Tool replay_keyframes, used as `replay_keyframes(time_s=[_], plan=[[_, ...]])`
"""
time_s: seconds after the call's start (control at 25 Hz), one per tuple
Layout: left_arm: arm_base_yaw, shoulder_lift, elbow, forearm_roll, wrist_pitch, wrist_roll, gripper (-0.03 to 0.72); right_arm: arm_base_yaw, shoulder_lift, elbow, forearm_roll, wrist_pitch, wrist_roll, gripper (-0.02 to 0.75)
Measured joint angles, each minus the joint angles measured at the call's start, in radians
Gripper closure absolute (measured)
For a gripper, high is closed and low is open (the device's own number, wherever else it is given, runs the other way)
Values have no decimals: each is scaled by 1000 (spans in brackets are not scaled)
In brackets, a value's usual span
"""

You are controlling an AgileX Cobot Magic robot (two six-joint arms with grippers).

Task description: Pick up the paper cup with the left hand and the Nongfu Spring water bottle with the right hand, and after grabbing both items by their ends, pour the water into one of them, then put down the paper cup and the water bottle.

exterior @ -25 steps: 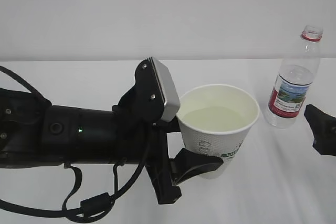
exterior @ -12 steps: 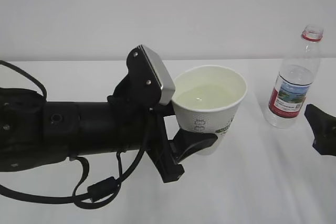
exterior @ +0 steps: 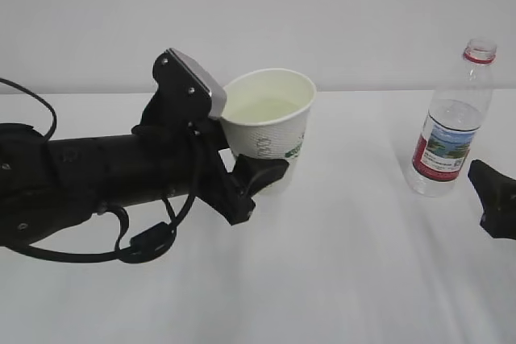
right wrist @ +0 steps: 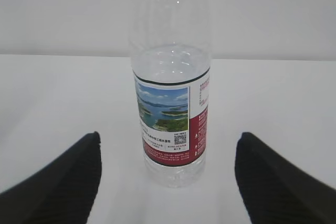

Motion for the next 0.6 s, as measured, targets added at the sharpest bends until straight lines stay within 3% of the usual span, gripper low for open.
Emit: replay_keyframes(time_s=[0.6], plan=[[196, 34, 0, -116, -25, 0, 196, 0, 0, 0, 0, -2, 0, 143]])
